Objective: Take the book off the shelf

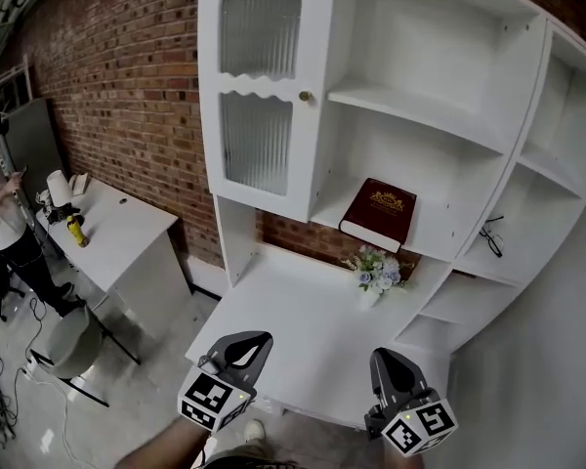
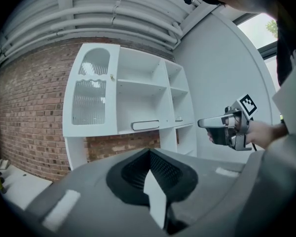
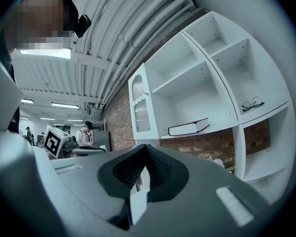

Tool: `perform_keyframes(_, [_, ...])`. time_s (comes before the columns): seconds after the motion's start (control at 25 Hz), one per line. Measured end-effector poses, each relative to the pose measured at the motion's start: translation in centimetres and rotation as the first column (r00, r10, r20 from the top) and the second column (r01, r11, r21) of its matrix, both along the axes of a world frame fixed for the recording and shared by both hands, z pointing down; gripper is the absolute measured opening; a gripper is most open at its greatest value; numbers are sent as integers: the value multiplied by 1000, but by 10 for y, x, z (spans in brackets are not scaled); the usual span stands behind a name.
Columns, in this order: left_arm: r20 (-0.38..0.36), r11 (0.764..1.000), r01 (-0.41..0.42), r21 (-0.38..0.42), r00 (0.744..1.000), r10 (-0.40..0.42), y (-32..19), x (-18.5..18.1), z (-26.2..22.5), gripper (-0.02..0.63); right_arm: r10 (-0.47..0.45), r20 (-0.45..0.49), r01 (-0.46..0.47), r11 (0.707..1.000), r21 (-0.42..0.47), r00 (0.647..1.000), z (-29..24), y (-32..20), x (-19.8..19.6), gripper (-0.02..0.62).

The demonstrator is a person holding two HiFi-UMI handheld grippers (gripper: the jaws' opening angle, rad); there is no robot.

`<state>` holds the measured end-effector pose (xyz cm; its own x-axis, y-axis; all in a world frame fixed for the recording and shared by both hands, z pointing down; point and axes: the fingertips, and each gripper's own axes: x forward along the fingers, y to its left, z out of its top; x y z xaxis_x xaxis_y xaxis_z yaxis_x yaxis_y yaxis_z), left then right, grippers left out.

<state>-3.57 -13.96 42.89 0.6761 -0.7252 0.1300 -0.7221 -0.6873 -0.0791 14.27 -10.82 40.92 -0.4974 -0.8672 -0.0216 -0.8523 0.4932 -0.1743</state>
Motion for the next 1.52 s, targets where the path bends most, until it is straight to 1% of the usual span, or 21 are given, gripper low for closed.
perform_keyframes(0.16, [-1, 1000, 3, 26, 1000, -3, -31, -8, -7, 0, 9, -10, -9, 1000, 3, 1000, -2, -25, -9, 21])
perform_keyframes(0.32, [-9, 999, -33, 16, 999, 33, -60, -8, -8, 0, 45, -13, -45, 999, -17, 999, 0, -47, -11, 22])
perform_keyframes(0.52, [-18, 996, -87, 35, 996, 88, -99, -1, -12, 0, 115, -31, -116, 993, -16, 993, -9, -71, -6, 21])
perform_keyframes(0.68, [-25, 987, -160, 23, 987, 161, -122, 7, -14, 0, 157, -55, -158, 987, -13, 986, -17, -89, -10, 21])
perform_keyframes(0.8, [-28, 976, -220, -1, 975, 220, -137, 13, -13, 0, 198, -82, -200, 980, -14, 977, -20, -95, -11, 22])
perform_keyframes(0.88, [-36, 968, -252, 5, 967, 252, -146, 18, -14, 0, 230, -94, -232, 972, -15, 969, -20, -95, -9, 23])
perform_keyframes(1.0, [-60, 961, -276, 20, 959, 276, -158, 25, -14, 5, 281, -97, -285, 958, -31, 955, -15, -93, -2, 22])
perform_keyframes(1.16, [-85, 953, -303, 24, 949, 304, -165, 35, -12, 11, 323, -105, -329, 943, -53, 941, -12, -92, 7, 23])
perform_keyframes(1.32, [-89, 951, -310, 6, 947, 309, -173, 42, -7, 12, 333, -76, -338, 939, -59, 940, -14, -103, 16, 23])
perform_keyframes(1.52, [-68, 955, -296, 6, 953, 296, -184, 52, -9, 15, 297, -88, -301, 953, -30, 951, -21, -127, 20, 23])
